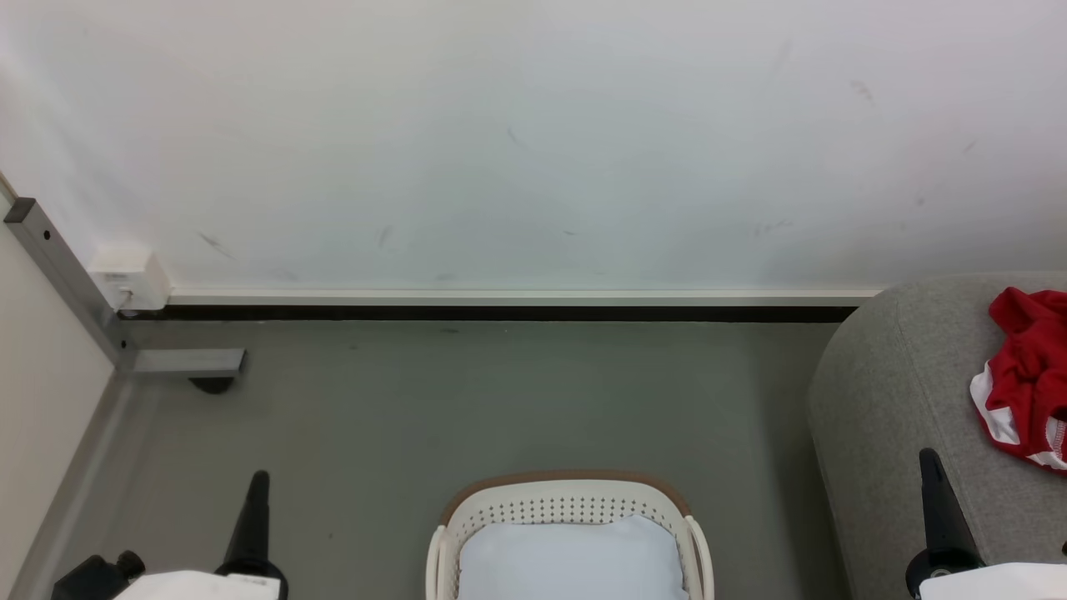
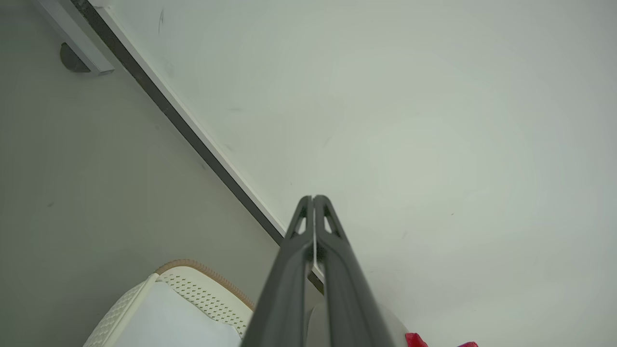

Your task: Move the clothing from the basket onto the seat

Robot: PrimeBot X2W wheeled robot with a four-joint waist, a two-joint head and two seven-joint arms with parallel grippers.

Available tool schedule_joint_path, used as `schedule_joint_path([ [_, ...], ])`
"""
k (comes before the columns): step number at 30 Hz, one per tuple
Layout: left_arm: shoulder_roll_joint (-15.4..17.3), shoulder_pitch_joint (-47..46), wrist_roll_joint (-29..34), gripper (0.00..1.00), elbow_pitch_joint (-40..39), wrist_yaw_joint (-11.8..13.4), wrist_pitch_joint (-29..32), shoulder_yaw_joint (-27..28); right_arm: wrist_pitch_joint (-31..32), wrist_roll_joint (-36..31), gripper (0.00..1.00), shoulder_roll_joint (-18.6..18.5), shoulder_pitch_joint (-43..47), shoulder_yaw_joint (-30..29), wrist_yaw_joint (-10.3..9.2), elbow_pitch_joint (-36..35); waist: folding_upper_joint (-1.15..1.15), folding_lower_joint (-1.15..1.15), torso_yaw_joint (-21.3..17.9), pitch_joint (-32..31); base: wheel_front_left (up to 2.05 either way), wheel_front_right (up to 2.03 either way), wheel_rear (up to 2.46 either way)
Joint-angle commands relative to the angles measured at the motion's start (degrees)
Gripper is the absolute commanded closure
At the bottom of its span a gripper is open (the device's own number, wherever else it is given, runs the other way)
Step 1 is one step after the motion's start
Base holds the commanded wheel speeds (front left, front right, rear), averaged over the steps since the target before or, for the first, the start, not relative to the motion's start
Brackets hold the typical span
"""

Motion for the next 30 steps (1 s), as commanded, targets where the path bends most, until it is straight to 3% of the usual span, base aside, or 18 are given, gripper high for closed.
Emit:
schedule_joint_path([
  [1,0.13,-1.26,-2.02,1.0,-0.84,0.3,0.53,0.49,0.39,2.02,1.0,-0.81,-1.4,-0.4,-0.06,-0.31,0.0,0.0,0.02,0.01,0.0,0.0,0.0],
  [30,-0.77,-2.16,-16.4,1.0,-1.31,0.53,4.74,1.93,3.1,18.44,1.0,-2.14,-2.43,-0.83,-0.09,0.62,0.0,0.0,0.26,0.18,0.0,0.0,0.0],
])
